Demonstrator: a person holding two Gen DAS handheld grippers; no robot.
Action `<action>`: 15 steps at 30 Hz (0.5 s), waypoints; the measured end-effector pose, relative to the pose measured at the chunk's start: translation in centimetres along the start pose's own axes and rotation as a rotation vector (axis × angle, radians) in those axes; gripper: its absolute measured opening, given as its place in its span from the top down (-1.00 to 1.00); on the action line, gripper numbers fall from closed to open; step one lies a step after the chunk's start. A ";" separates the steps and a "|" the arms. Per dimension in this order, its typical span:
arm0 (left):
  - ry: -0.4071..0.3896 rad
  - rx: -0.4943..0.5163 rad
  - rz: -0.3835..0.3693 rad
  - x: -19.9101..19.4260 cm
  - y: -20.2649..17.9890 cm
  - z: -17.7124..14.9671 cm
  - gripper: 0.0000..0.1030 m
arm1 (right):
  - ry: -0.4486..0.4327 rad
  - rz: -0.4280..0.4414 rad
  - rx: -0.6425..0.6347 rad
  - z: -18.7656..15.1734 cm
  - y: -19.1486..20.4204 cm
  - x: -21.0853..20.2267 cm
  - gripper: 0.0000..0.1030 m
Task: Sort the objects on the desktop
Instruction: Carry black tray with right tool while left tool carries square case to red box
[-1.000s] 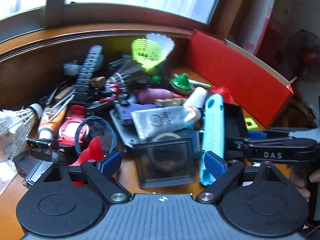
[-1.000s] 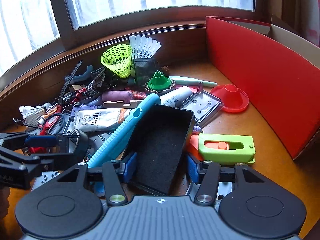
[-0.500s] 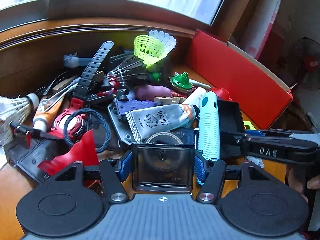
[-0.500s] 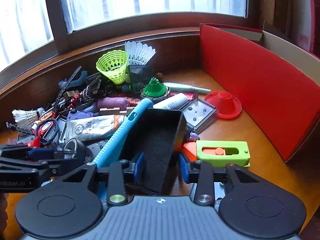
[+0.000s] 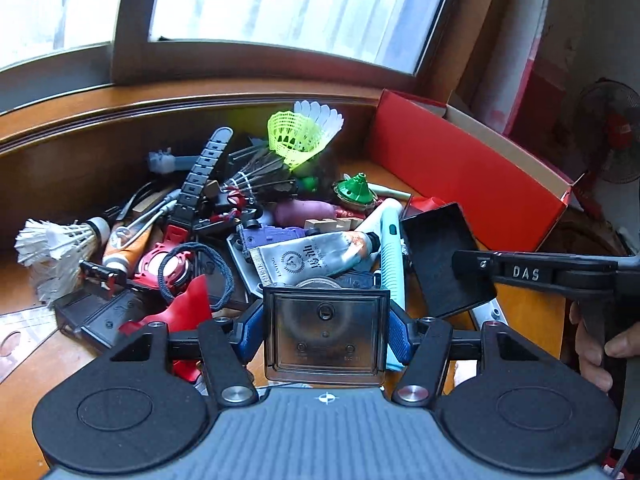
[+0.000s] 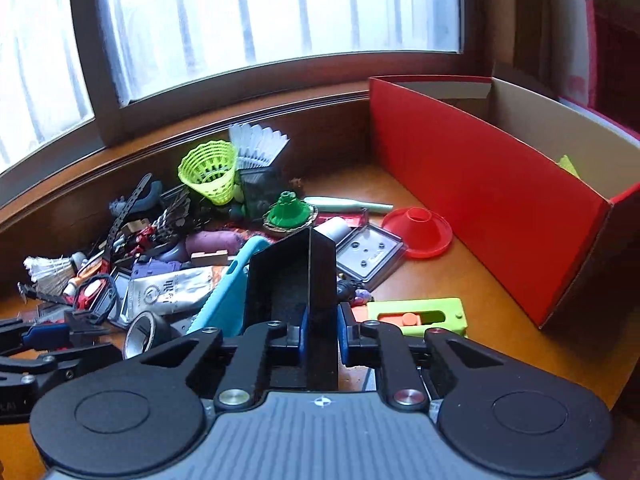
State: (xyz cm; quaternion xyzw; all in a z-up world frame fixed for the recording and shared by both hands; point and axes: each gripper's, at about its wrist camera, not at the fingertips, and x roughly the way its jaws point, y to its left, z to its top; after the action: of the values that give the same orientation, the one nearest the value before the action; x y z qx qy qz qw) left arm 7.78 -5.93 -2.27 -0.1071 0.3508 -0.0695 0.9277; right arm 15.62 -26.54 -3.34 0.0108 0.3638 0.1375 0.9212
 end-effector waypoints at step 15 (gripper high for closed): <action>-0.082 -0.067 0.033 -4.5 1.3 -1.5 -0.17 | 0.007 0.066 0.211 1.4 -2.5 -1.9 0.69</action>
State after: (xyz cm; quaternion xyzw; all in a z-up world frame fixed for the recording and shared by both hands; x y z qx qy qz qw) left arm 3.55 -3.97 -0.84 -0.1352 0.3162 -0.0377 0.9382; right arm 15.88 -29.31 -1.33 0.1192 0.3792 0.1285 0.9086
